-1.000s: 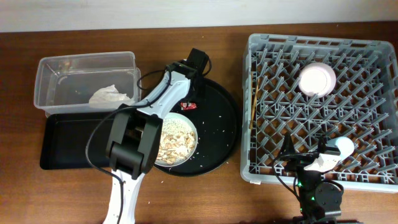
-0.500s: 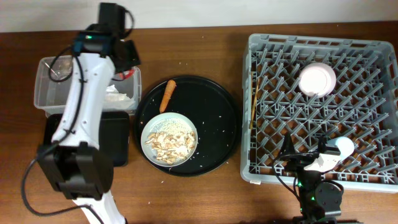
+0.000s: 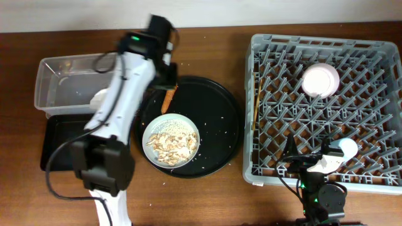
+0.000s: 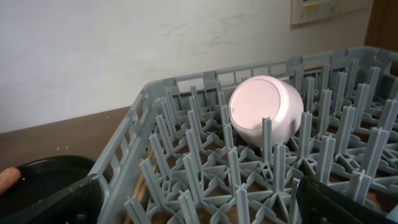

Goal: Sort waste into correct bins and load items into the dishwasher rack
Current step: 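Grasp the orange carrot from the black tray with the left gripper, then place the carrot onto the small black tray with the left gripper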

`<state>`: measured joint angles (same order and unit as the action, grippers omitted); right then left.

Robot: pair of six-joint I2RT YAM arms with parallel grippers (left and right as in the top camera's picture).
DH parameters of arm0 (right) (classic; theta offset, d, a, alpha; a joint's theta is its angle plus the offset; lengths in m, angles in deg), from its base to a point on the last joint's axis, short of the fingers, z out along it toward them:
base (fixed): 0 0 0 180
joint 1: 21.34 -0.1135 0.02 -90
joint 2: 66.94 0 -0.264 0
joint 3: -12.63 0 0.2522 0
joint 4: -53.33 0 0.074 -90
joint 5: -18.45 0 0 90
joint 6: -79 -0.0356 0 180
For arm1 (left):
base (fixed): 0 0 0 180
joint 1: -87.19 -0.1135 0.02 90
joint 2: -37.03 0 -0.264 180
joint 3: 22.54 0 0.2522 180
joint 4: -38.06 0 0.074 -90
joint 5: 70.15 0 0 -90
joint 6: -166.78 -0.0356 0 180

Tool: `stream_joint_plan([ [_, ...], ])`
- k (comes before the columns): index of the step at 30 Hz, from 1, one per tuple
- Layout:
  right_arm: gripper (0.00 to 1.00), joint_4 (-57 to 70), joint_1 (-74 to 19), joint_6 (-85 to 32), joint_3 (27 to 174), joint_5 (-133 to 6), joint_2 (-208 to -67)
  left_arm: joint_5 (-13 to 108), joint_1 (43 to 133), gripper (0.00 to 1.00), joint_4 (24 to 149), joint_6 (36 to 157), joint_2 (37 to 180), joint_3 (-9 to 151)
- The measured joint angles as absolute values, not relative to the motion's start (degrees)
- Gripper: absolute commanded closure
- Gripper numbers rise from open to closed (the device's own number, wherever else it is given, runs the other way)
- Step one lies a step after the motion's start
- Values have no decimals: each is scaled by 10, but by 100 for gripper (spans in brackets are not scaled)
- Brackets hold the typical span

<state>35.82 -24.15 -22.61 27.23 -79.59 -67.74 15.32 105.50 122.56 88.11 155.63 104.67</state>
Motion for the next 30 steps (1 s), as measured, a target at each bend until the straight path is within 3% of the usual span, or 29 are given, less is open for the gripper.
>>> stream_joint_plan([
  [9, 2, 358, -241, -226, 272, -796, -677, 102, 1057, 40, 919, 804, 1556, 789],
  [17, 2, 358, -241, -226, 272, -796, -677, 141, 1057, 44, 879, 776, 1556, 762],
  [21, 2, 358, -241, -226, 272, -796, -677, 148, 1056, 67, 879, 773, 1581, 762],
  [23, 2, 358, -241, -226, 272, -796, -677, 152, 1054, 89, 871, 768, 1585, 762],
  [24, 2, 358, -241, -226, 272, -796, -677, 149, 1054, 95, 873, 767, 1585, 763],
  [30, 2, 358, -241, -226, 272, -796, -677, 84, 1054, 99, 1052, 799, 1583, 920],
])
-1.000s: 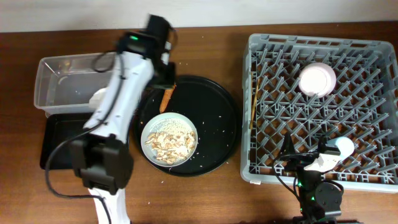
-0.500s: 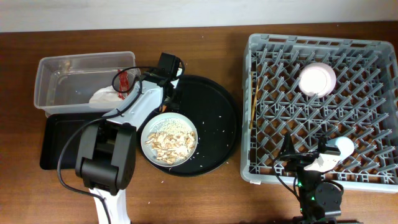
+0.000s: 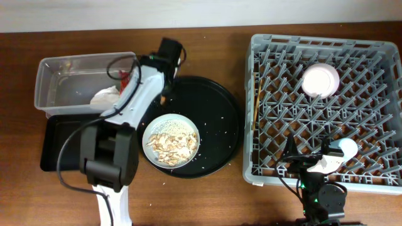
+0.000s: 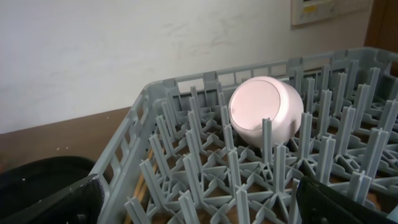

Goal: Sort waste into correct bins and load items into the dishwasher rack
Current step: 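Place the carrot onto the small black tray with the left gripper, then grasp the edge of the white plate with the left gripper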

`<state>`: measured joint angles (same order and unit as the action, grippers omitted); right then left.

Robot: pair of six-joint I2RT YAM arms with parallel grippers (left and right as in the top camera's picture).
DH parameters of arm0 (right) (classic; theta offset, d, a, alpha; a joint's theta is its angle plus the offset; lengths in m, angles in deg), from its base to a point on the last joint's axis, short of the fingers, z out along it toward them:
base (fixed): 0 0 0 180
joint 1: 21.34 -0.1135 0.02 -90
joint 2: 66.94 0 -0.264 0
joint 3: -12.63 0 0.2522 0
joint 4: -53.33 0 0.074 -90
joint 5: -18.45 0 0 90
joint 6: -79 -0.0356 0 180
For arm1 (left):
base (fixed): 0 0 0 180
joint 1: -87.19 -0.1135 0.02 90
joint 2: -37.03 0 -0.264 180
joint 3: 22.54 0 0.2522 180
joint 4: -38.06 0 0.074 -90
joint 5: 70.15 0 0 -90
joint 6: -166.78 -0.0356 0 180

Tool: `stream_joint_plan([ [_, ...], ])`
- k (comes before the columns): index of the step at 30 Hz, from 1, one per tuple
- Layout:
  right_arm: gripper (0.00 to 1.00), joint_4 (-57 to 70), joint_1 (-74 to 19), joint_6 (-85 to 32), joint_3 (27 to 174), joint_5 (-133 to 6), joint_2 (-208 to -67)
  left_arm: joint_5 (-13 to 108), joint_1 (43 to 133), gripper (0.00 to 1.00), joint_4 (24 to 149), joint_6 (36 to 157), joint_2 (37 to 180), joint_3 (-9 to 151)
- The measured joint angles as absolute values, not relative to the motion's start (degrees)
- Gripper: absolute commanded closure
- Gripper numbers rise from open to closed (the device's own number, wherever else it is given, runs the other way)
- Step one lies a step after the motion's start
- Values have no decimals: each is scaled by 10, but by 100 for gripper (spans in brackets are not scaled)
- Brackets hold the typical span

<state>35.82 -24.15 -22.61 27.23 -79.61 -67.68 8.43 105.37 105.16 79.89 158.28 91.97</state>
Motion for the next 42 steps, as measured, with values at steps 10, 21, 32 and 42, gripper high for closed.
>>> stream_joint_plan([
  [10, 2, 359, -241, -226, 272, -796, -677, -17, 955, 99, 1348, 1141, 1324, 848],
  [21, 2, 358, -241, -226, 272, -796, -677, 159, 797, 11, 1135, 1206, 1316, 583],
  [32, 2, 358, -241, -226, 272, -796, -677, 166, 1230, 84, 1082, 973, 1334, 641],
  [42, 2, 358, -241, -226, 272, -796, -677, 132, 1298, 79, 1065, 927, 1479, 641],
])
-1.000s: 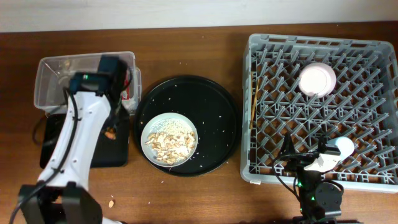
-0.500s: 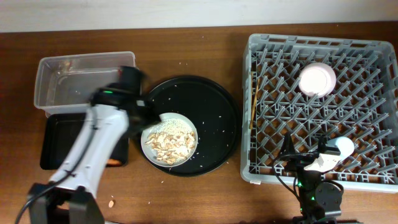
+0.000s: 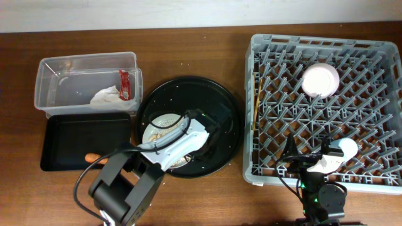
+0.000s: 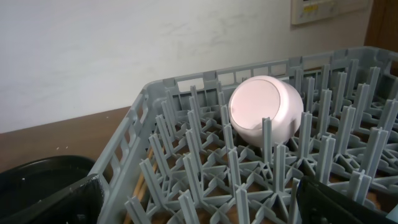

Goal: Sort waste into correct bins and load items into the dishwasher rack
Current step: 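Grasp the edge of the white plate with the left gripper, then tip the plate over the small black tray to dump the food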

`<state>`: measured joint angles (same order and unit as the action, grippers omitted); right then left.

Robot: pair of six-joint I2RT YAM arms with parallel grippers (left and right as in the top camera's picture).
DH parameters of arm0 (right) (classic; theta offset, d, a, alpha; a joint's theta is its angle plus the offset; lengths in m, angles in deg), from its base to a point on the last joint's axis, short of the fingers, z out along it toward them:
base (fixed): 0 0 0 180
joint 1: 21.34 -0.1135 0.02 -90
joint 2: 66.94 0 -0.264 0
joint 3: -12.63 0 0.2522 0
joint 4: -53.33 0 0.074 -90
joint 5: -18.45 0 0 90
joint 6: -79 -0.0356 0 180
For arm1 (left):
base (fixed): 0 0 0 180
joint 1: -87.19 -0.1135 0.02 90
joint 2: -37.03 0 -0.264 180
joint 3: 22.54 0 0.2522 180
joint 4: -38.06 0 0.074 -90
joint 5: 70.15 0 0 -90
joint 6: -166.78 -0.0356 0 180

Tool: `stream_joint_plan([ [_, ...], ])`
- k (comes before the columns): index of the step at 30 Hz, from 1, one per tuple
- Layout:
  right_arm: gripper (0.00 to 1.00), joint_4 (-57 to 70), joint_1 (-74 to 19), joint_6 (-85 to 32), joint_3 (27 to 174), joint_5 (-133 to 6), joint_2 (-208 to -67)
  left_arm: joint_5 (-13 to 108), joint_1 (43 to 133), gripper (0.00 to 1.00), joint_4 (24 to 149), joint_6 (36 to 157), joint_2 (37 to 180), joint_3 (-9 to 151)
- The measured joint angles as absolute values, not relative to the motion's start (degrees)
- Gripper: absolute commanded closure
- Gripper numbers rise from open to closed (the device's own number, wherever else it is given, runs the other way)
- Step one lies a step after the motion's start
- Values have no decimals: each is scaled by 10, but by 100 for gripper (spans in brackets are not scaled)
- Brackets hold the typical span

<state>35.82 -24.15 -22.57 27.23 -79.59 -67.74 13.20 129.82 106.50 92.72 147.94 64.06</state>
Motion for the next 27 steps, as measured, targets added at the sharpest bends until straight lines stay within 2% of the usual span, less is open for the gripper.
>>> stream_joint_plan([
  [2, 2, 358, -241, -226, 272, -796, -677, 136, 1298, 100, 1061, 919, 1493, 641],
  [9, 2, 358, -241, -226, 272, -796, -677, 119, 1299, 100, 1079, 913, 1501, 673],
  [16, 2, 358, -241, -226, 272, -796, -677, 65, 1258, 100, 1171, 1024, 1437, 759],
  [21, 2, 358, -241, -226, 272, -796, -677, 108, 1135, 100, 1207, 1038, 1342, 759],
  [27, 2, 358, -241, -226, 272, -796, -677, 277, 943, 100, 1195, 969, 1327, 759],
])
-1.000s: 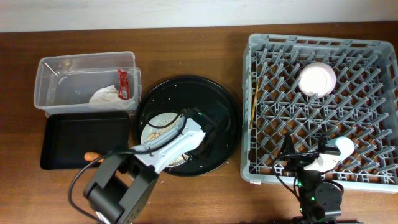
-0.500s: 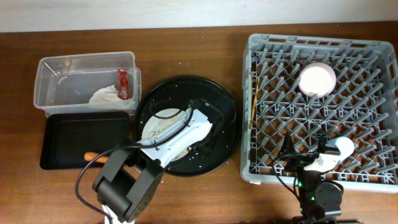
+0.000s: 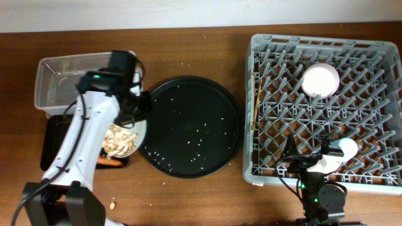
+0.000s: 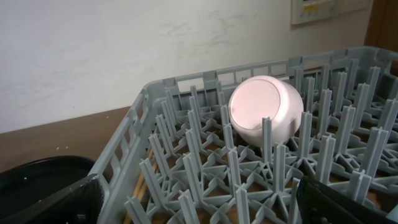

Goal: Sort waste into correct bins and load items into the dishwasher rack
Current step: 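Tip the plate over the small black tray to dump the food, then carry the plate to the dish rack and stand it upright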

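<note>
Seen from overhead, my left gripper (image 3: 138,105) is shut on the rim of the white bowl (image 3: 120,138). The bowl is full of food scraps and sits over the right end of the black tray (image 3: 55,141). An orange carrot piece (image 3: 110,161) lies in that tray just below the bowl. The round black plate (image 3: 191,125) carries only scattered crumbs. The grey dishwasher rack (image 3: 264,47) holds a pink cup (image 3: 320,80), which shows again as the pink cup (image 4: 266,111) in the right wrist view. My right gripper (image 4: 199,211) stands open over the rack's near edge, nothing between its fingers.
A clear plastic bin (image 3: 63,78) stands behind the black tray, partly covered by my left arm. Wooden chopsticks (image 3: 256,100) lie along the rack's left side. A crumb (image 3: 113,202) lies on the table in front of the tray.
The left gripper was at the bowl on the black plate; now it holds the bowl over the black tray to the left. The plate carries only crumbs. The right arm has not moved.
My left gripper was at the carrot piece on the plate's far edge, then near the clear bin with the carrot out of sight. Later the carrot lay in the black tray and the gripper was at the bowl. Now the bowl is over the tray.
</note>
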`<state>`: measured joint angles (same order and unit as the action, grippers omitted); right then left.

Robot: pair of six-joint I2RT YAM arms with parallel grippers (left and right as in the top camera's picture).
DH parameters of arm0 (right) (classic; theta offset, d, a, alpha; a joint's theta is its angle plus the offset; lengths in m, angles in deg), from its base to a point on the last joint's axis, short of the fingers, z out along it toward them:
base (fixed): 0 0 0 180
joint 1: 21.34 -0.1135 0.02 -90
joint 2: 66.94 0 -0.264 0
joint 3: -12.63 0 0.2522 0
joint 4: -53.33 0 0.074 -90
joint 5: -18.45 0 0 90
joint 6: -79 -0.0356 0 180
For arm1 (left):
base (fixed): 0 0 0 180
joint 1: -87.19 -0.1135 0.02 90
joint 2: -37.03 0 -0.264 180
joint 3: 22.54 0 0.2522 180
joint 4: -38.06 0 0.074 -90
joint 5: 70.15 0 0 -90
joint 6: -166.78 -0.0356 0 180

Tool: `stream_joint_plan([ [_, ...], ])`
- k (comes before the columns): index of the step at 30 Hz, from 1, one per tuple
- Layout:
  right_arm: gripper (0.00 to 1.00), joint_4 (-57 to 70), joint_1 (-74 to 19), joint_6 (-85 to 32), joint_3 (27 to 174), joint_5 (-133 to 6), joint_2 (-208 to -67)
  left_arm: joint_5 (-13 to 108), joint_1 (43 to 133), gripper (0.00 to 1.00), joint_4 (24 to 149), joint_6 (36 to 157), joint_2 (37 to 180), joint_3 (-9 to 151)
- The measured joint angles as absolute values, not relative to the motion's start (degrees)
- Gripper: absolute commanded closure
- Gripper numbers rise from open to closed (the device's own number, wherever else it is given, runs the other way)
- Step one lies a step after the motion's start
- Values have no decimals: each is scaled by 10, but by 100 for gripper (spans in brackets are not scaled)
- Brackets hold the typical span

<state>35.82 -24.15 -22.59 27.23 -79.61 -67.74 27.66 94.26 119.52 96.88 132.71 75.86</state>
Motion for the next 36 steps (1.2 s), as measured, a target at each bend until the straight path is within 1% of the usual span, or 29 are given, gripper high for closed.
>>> stream_joint_plan([
  [4, 2, 358, -241, -226, 272, -796, -677, 367, 852, 100, 1184, 908, 1327, 751],
  [6, 2, 358, -241, -226, 272, -796, -677, 439, 803, 100, 1184, 857, 1327, 747],
  [8, 2, 358, -241, -226, 272, -796, -677, 495, 776, 100, 1189, 824, 1327, 747],
  [13, 2, 358, -241, -226, 272, -796, -677, 636, 667, 100, 1252, 727, 1315, 746],
  [14, 2, 358, -241, -226, 272, -796, -677, 666, 643, 100, 1281, 699, 1307, 746],
  [17, 2, 358, -241, -226, 272, -796, -677, 762, 574, 100, 1337, 602, 1298, 744],
  [21, 2, 358, -241, -226, 272, -796, -677, 901, 474, 100, 1439, 392, 1297, 671],
  [24, 2, 358, -241, -226, 272, -796, -677, 937, 441, 100, 1483, 284, 1297, 637],
  [26, 2, 358, -241, -226, 272, -796, -677, 952, 433, 99, 1483, 237, 1296, 635],
  [28, 2, 358, -241, -226, 272, -796, -677, 962, 434, 99, 1481, 218, 1295, 635],
  [30, 2, 358, -241, -226, 272, -796, -677, 977, 461, 99, 1458, 210, 1295, 635],
  [31, 2, 358, -241, -226, 272, -796, -677, 982, 485, 100, 1445, 208, 1295, 635],
  [34, 2, 358, -241, -226, 272, -796, -678, 1015, 639, 100, 1363, 227, 1294, 632],
  [36, 2, 359, -241, -226, 272, -796, -678, 1043, 726, 99, 1215, 290, 1294, 629],
])
